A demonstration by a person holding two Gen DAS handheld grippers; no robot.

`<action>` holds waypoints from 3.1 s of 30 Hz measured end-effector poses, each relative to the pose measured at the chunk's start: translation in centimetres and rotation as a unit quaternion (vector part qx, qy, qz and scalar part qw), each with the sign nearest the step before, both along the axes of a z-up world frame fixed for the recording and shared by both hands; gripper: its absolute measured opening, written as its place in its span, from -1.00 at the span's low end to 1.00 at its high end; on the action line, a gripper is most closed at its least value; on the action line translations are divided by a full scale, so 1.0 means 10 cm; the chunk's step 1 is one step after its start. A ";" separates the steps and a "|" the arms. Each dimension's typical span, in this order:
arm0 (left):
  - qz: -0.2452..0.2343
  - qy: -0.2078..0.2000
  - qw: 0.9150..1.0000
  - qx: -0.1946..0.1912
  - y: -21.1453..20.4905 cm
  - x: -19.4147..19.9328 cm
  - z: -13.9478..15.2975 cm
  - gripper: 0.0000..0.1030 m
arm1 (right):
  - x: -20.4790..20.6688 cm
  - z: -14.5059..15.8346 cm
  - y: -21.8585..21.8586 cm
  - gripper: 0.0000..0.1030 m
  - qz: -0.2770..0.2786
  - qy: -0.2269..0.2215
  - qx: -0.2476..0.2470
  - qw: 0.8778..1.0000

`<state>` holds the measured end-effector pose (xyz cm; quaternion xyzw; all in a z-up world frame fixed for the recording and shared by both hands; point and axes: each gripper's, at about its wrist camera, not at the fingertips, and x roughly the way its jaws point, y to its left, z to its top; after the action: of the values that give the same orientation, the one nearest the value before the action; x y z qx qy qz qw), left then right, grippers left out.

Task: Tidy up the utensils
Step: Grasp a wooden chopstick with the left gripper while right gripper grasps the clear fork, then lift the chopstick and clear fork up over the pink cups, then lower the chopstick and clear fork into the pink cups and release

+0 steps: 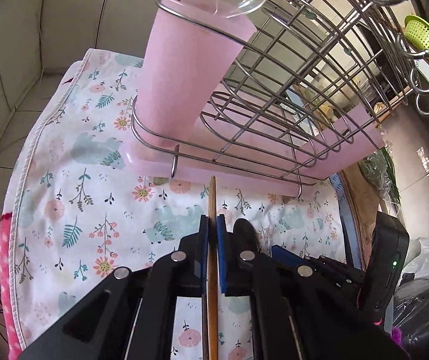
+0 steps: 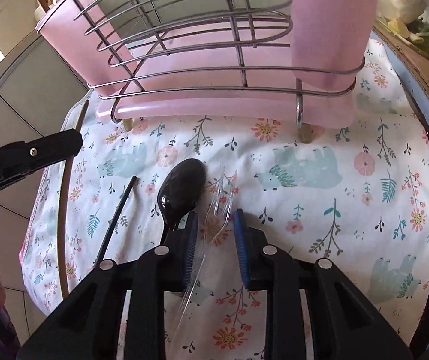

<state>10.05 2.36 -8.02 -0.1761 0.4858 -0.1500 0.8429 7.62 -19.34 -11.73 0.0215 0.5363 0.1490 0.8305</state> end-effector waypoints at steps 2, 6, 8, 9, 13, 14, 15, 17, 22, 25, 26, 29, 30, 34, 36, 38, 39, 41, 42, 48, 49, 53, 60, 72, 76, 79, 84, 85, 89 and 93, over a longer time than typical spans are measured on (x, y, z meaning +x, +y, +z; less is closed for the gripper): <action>0.001 -0.001 1.000 -0.004 0.07 -0.02 0.03 -0.91 | -0.01 -0.03 0.06 -0.69 -0.006 -0.010 -0.017 1.000; 0.004 -0.005 1.000 -0.008 0.14 -0.08 0.07 -0.91 | -0.07 -0.04 0.00 -0.70 -0.016 -0.016 0.008 1.000; 0.007 -0.011 1.000 -0.012 0.18 -0.12 0.11 -0.91 | -0.14 -0.02 -0.08 -0.71 -0.022 -0.019 0.031 0.999; 0.008 -0.016 1.000 -0.015 0.21 -0.15 0.15 -0.91 | -0.16 0.02 -0.11 -0.71 -0.025 -0.023 0.044 0.998; 0.016 -0.039 0.999 -0.021 0.29 -0.24 0.29 -0.91 | -0.25 0.24 -0.21 -0.71 -0.025 -0.066 0.087 0.994; 0.018 -0.046 0.999 -0.020 0.31 -0.27 0.33 -0.91 | -0.28 0.31 -0.24 -0.71 -0.026 -0.080 0.091 0.992; 0.021 -0.053 0.998 -0.020 0.33 -0.30 0.37 -0.91 | -0.31 0.35 -0.25 -0.71 -0.025 -0.091 0.097 0.991; 0.025 -0.070 0.997 -0.023 0.35 -0.37 0.44 -0.91 | -0.38 0.46 -0.30 -0.71 -0.025 -0.115 0.117 0.986; 0.038 -0.121 0.991 -0.034 0.35 -0.55 0.66 -0.91 | -0.47 0.73 -0.47 -0.71 -0.028 -0.165 0.137 0.976; 0.044 -0.156 0.986 -0.041 0.36 -0.66 0.85 -0.91 | -0.56 0.92 -0.56 -0.71 -0.027 -0.188 0.150 0.970; 0.046 -0.168 0.984 -0.043 0.37 -0.70 0.92 -0.91 | -0.59 0.98 -0.58 -0.71 -0.027 -0.196 0.154 0.968; 0.051 -0.201 0.977 -0.045 0.38 -0.79 1.12 -0.91 | -0.64 1.12 -0.62 -0.71 -0.026 -0.218 0.160 0.962; 0.052 -0.211 0.975 -0.044 0.38 -0.81 1.19 -0.91 | -0.65 1.17 -0.63 -0.71 -0.025 -0.225 0.160 0.961; 0.055 -0.248 0.966 -0.042 0.40 -0.91 1.49 -0.91 | -0.68 1.41 -0.68 -0.71 -0.022 -0.256 0.155 0.954; 0.059 -0.264 0.962 -0.039 0.41 -0.95 1.65 -0.91 | -0.67 1.55 -0.70 -0.71 -0.022 -0.272 0.151 0.950; 0.063 -0.279 0.958 -0.034 0.43 -0.98 1.80 -0.91 | -0.67 1.71 -0.74 -0.71 -0.023 -0.288 0.147 0.946; 0.066 -0.286 0.955 -0.031 0.44 -0.99 1.86 -0.91 | -0.67 1.80 -0.75 -0.71 -0.025 -0.297 0.145 0.944; 0.072 -0.301 0.951 -0.028 0.46 -1.01 2.00 -0.91 | -0.65 1.97 -0.80 -0.71 -0.028 -0.315 0.143 0.938; 0.074 -0.307 0.948 -0.026 0.47 -1.02 2.07 -0.91 | -0.64 2.04 -0.82 -0.71 -0.031 -0.323 0.141 0.935; 0.092 -0.345 0.934 -0.014 0.56 -0.96 2.47 -0.91 | -0.52 2.55 -0.97 -0.71 -0.047 -0.379 0.131 0.915; 0.097 -0.350 0.931 -0.011 0.58 -0.94 2.52 -0.91 | -0.49 2.63 -0.99 -0.71 -0.052 -0.391 0.124 0.911; 0.118 -0.364 0.924 -0.003 0.66 -0.82 2.67 -0.91 | -0.38 2.80 -1.04 -0.71 -0.065 -0.419 0.112 0.899; 0.148 -0.365 0.918 0.039 0.69 -0.51 2.62 -0.91 | -0.12 2.87 -1.06 -0.71 -0.083 -0.447 0.083 0.887; 0.118 -0.304 0.941 0.087 0.54 -0.04 2.12 -0.91 | 0.30 2.47 -1.04 -0.71 -0.092 -0.405 0.048 0.908; 0.113 -0.282 0.948 0.091 0.51 0.07 1.94 -0.91 | 0.37 2.29 -1.03 -0.71 -0.088 -0.377 0.048 0.921; 0.113 -0.267 0.953 0.091 0.48 0.13 1.82 -0.90 | 0.38 2.16 -1.01 -0.71 -0.083 -0.359 0.044 0.929; 0.117 -0.252 0.956 0.096 0.46 0.17 1.65 -0.90 | 0.37 1.95 -1.01 -0.71 -0.083 -0.332 0.045 0.939; 0.118 -0.249 0.956 0.098 0.46 0.18 1.62 -0.90 | 0.37 1.90 -1.01 -0.71 -0.084 -0.325 0.047 0.941; 0.127 -0.237 0.958 0.095 0.47 0.18 1.54 -0.50 | 0.37 1.78 -1.02 -0.71 -0.086 -0.302 0.053 0.948; 0.132 -0.232 0.960 0.085 0.50 0.16 1.49 -0.25 | 0.40 1.69 -1.01 -0.70 -0.077 -0.271 0.056 0.958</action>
<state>11.63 7.32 6.91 -0.1270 0.2605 -0.0325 0.9565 11.64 -29.40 5.19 0.0679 0.2782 0.1146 0.9512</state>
